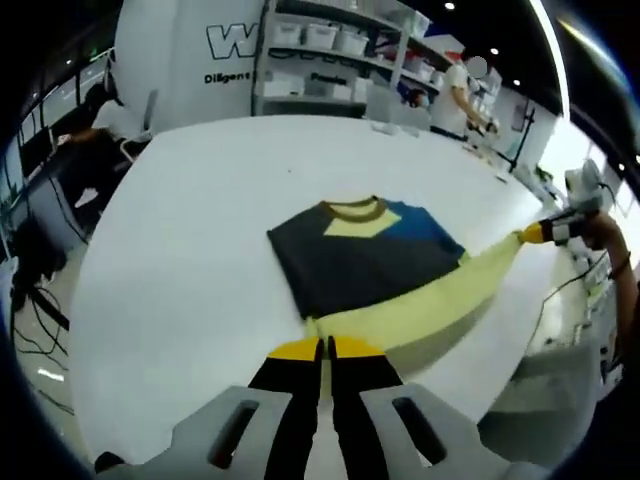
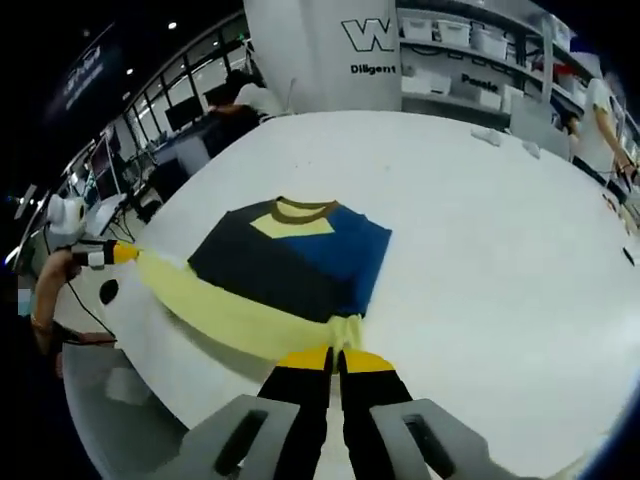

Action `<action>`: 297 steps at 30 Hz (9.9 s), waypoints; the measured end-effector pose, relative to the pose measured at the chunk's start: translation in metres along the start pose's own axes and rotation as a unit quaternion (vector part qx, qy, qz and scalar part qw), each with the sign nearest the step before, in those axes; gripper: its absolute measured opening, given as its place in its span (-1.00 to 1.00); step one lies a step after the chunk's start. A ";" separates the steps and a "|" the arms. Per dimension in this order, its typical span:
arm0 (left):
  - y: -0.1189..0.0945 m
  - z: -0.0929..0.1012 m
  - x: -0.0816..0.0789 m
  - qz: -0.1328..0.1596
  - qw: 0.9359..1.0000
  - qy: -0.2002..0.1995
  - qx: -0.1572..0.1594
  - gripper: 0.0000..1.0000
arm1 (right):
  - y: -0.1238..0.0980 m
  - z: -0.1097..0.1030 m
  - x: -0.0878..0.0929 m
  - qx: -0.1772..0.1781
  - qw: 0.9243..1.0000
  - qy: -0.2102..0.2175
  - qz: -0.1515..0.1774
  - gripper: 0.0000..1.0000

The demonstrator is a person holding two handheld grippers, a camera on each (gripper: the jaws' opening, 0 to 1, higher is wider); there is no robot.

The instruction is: Fold the garment on the visible template until the final outline fits inside the template.

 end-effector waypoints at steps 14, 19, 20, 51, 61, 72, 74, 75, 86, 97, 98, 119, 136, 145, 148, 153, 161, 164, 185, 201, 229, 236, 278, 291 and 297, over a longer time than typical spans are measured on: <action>0.024 -0.013 -0.031 0.020 1.000 -0.018 -0.004 -0.99 | 0.019 0.014 -0.037 0.003 1.000 0.007 0.024 -1.00; 0.033 -0.022 -0.045 0.027 0.999 -0.019 -0.012 -0.99 | 0.025 0.018 -0.051 0.004 0.999 0.005 0.031 -1.00; 0.036 -0.025 -0.049 0.030 0.999 -0.022 -0.012 -0.99 | 0.028 0.020 -0.055 0.005 0.999 0.009 0.035 -1.00; 0.133 -0.069 -0.092 0.034 0.996 -0.066 -0.045 -0.99 | 0.114 0.052 -0.110 0.066 0.998 0.019 0.016 -1.00; 0.164 -0.080 -0.086 0.030 0.995 -0.080 -0.059 -0.99 | 0.149 0.064 -0.106 0.067 0.998 0.013 -0.009 -1.00; 0.188 -0.084 -0.073 0.008 0.995 -0.064 -0.070 -0.99 | 0.181 0.077 -0.086 0.059 0.997 0.025 -0.036 -1.00; 0.191 -0.084 -0.072 0.006 0.996 -0.057 -0.073 -0.99 | 0.184 0.078 -0.084 0.059 0.997 0.026 -0.037 -1.00; 0.191 -0.085 -0.071 0.005 0.996 -0.056 -0.074 -0.99 | 0.185 0.079 -0.083 0.059 0.997 0.028 -0.037 -1.00; 0.199 -0.081 -0.063 -0.006 0.996 -0.019 -0.086 -0.99 | 0.192 0.079 -0.077 0.051 0.998 -0.023 -0.033 -1.00; 0.187 -0.062 -0.067 0.009 0.984 0.176 -0.023 -0.46 | 0.182 0.072 -0.076 0.019 0.973 -0.232 -0.003 -0.50; 0.186 -0.062 -0.068 0.013 0.981 0.194 -0.027 -0.37 | 0.181 0.072 -0.075 0.018 0.969 -0.245 -0.001 -0.38; 0.189 -0.065 -0.066 0.015 0.934 0.356 -0.023 -0.44 | 0.187 0.082 -0.077 0.035 0.922 -0.385 0.027 -0.54; 0.195 -0.075 -0.076 0.034 0.975 0.219 -0.021 -0.97 | 0.201 0.092 -0.081 0.003 0.970 -0.234 0.064 -1.00; 0.207 -0.082 -0.085 0.054 0.982 0.174 -0.045 -0.87 | 0.210 0.102 -0.092 0.006 0.987 -0.141 0.083 -1.00; 0.213 -0.089 -0.083 0.047 0.986 0.151 -0.060 -0.85 | 0.213 0.106 -0.092 0.017 0.989 -0.123 0.082 -1.00; 0.213 -0.097 -0.077 0.037 0.991 0.112 -0.062 -0.72 | 0.214 0.108 -0.092 0.014 0.994 -0.059 0.088 -0.96; 0.204 -0.097 -0.079 0.038 0.992 0.096 -0.075 -0.36 | 0.209 0.101 -0.093 0.005 0.996 0.009 0.088 -0.47; 0.198 -0.093 -0.076 0.030 0.993 0.091 -0.071 -0.15 | 0.204 0.097 -0.094 -0.004 0.996 0.029 0.087 -0.21; 0.153 -0.040 -0.069 0.072 0.996 0.050 0.007 0.78 | 0.163 0.046 -0.062 -0.084 0.991 0.065 0.084 0.72; 0.124 -0.032 -0.022 0.059 0.996 0.065 0.020 0.74 | 0.133 0.015 -0.009 -0.111 0.992 0.015 0.054 0.65; 0.101 -0.026 0.039 0.018 0.992 0.100 0.077 -0.22 | 0.121 0.013 0.034 -0.096 0.993 -0.046 0.053 -0.18; 0.104 -0.030 0.042 0.018 0.992 0.101 0.076 -0.65 | 0.119 0.020 0.035 -0.075 0.993 -0.076 0.054 -0.58; 0.078 -0.028 0.061 -0.025 0.967 0.235 0.091 -1.00 | 0.100 0.018 0.046 -0.068 0.991 -0.111 0.027 -1.00; 0.065 -0.031 0.076 -0.031 0.968 0.232 0.090 -1.00 | 0.092 0.005 0.058 -0.073 0.990 -0.120 0.018 -1.00; 0.059 -0.030 0.084 -0.031 0.972 0.217 0.090 -1.00 | 0.090 0.004 0.062 -0.073 0.990 -0.121 0.013 -1.00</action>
Point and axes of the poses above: the point that each gripper's makers call its tool centre point, and the gripper's own axes: y roughly forward along the fingers, z roughly to its right, x roughly out of its underside, the point moved 6 cm from there along -y, roughly backward along the fingers
